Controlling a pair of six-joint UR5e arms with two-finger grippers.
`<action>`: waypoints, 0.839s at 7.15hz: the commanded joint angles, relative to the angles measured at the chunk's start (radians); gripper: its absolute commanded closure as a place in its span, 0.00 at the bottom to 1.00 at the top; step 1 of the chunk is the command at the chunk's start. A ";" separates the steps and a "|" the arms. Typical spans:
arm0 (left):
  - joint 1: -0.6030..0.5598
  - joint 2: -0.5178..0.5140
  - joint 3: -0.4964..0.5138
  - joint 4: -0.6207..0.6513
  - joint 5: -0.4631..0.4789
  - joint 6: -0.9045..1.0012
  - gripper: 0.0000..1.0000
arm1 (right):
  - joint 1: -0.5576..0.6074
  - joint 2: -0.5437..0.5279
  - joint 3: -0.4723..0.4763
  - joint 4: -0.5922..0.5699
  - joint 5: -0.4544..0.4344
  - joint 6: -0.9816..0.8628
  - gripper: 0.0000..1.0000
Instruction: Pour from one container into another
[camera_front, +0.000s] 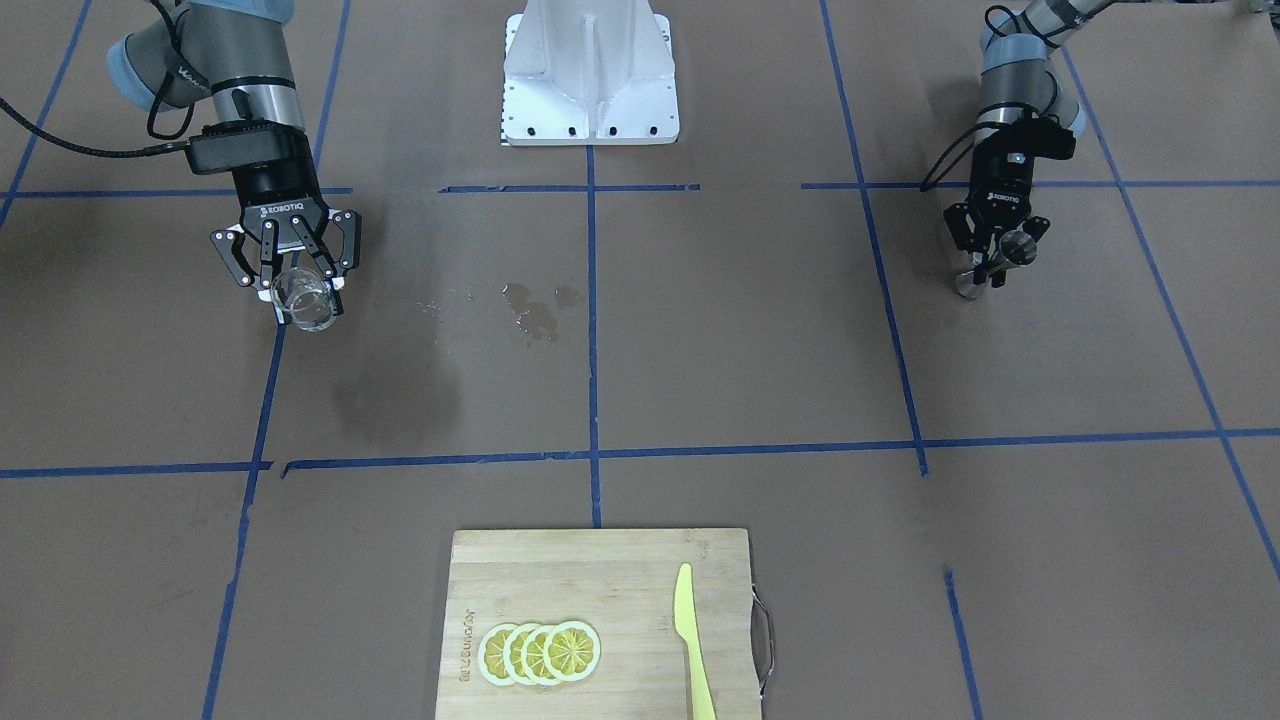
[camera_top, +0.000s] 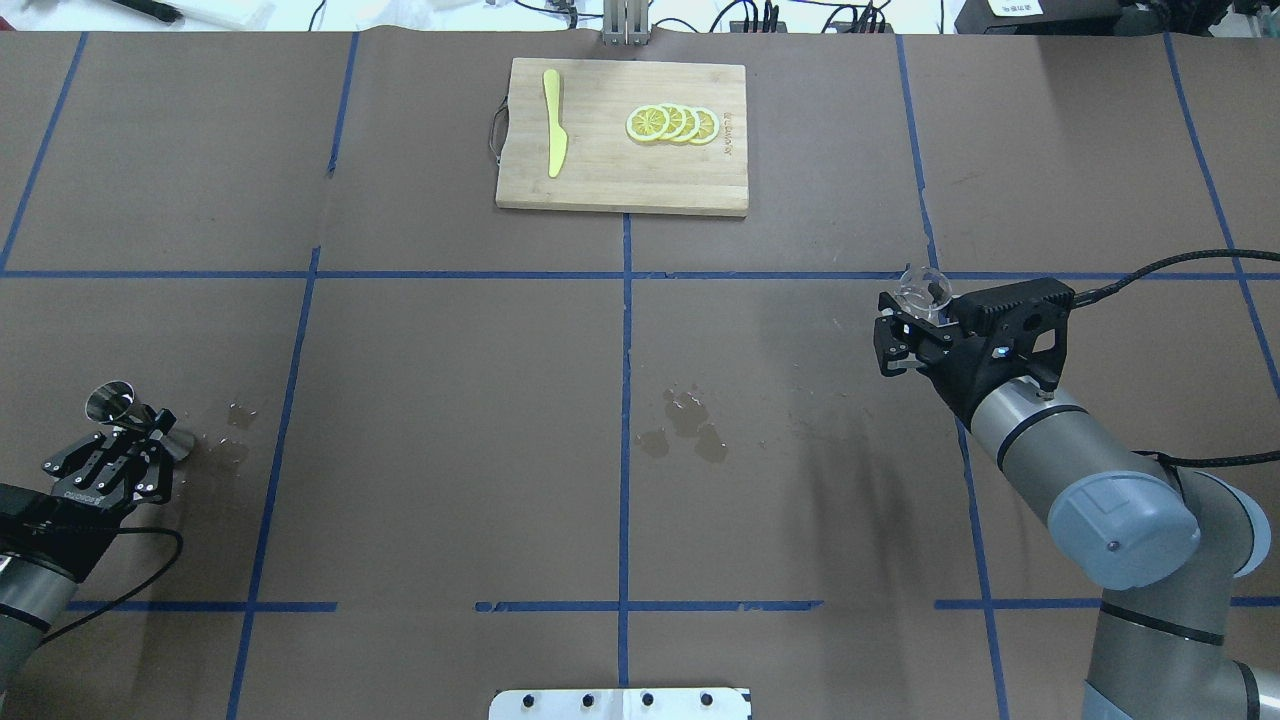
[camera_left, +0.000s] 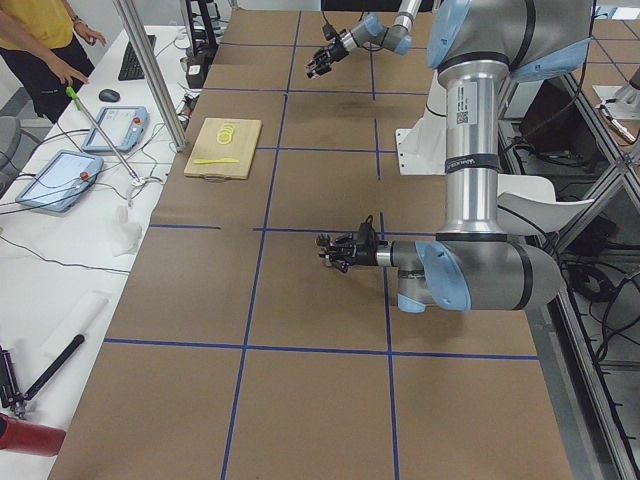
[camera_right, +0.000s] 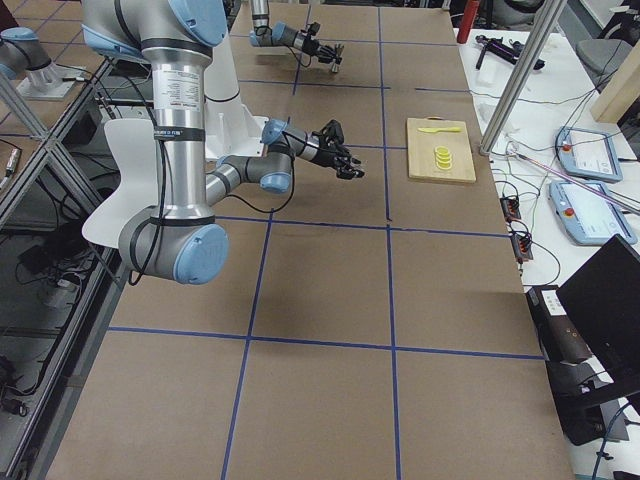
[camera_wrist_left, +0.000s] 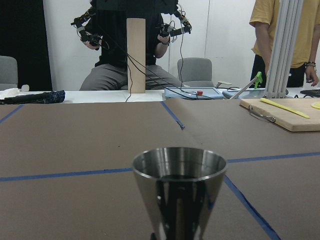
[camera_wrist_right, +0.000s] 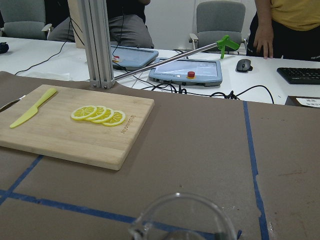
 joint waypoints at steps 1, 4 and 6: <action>0.003 0.000 0.000 0.001 0.000 0.000 1.00 | -0.001 0.001 0.002 0.000 0.000 0.000 1.00; 0.003 0.002 0.000 0.001 0.000 0.005 0.91 | 0.001 0.001 0.008 0.000 0.000 0.000 1.00; 0.005 0.006 0.000 0.002 0.001 0.008 0.69 | 0.001 0.001 0.009 0.000 -0.002 0.000 1.00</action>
